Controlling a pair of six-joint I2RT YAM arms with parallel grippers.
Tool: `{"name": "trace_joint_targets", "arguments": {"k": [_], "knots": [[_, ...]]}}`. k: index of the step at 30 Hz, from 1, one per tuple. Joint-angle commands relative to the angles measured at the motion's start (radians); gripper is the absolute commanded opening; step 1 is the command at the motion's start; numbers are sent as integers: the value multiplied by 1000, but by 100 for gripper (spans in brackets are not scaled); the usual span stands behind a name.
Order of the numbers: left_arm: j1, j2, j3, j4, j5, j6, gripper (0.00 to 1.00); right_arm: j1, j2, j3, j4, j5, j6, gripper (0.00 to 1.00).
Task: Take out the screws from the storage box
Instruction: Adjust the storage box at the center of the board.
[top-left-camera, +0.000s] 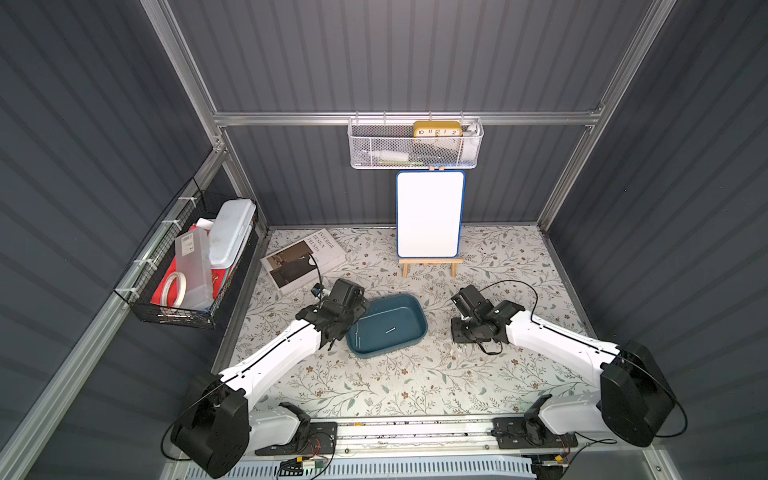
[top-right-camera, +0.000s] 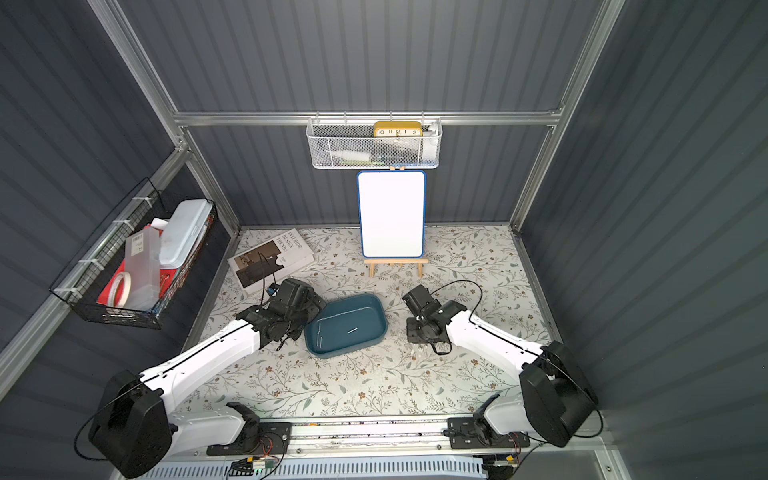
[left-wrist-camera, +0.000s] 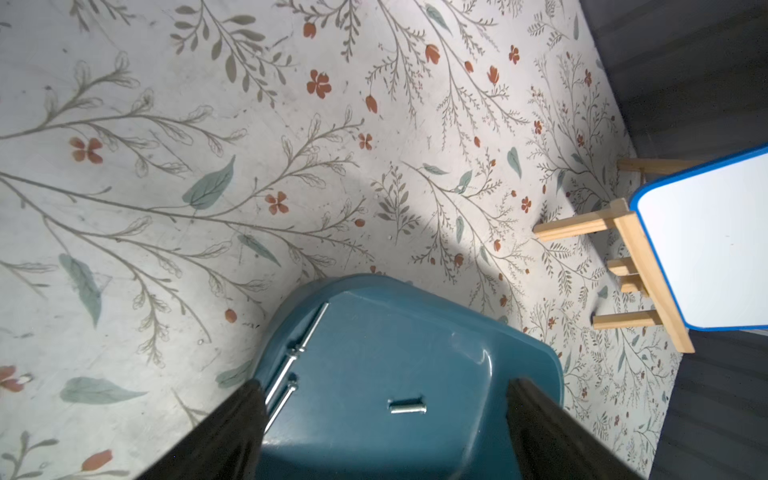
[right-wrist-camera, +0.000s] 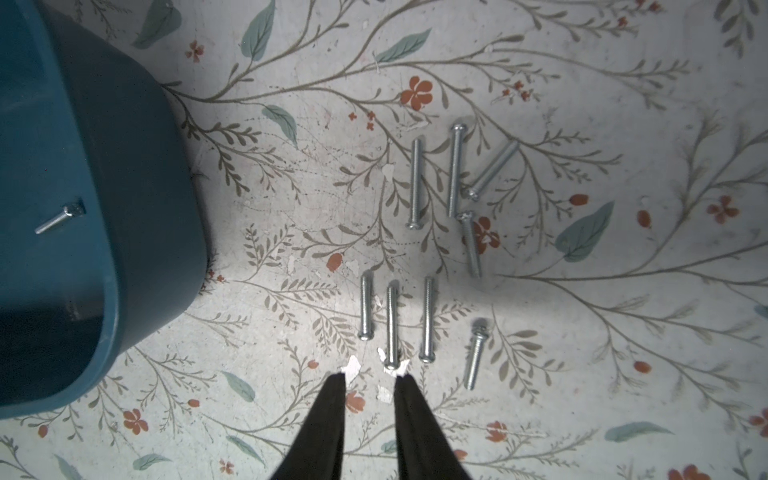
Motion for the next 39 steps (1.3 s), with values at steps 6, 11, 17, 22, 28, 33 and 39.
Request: {"name": "trace_joint_targets", "arguments": {"k": [6,11,17,22,28,33,39], "knots": [[0,-42,47,-122,6,-7,95,-1,-7,-16,11,-17,11,26],[0,18,35,-142,52,55,96,-2,-6,-15,17,-24,8,26],[0,73,17,-173,63,8,96,-1,-12,-15,26,-26,-4,26],[1,97,23,-186,55,12,93,-2,-11,-16,37,-34,-8,26],[0,155,35,-152,95,44,77,-1,-15,-15,49,-36,-9,26],[0,155,35,-106,129,47,55,-1,-18,-18,66,-37,-5,26],[0,192,102,-81,120,160,49,-1,-13,-18,66,-23,-14,26]]}}
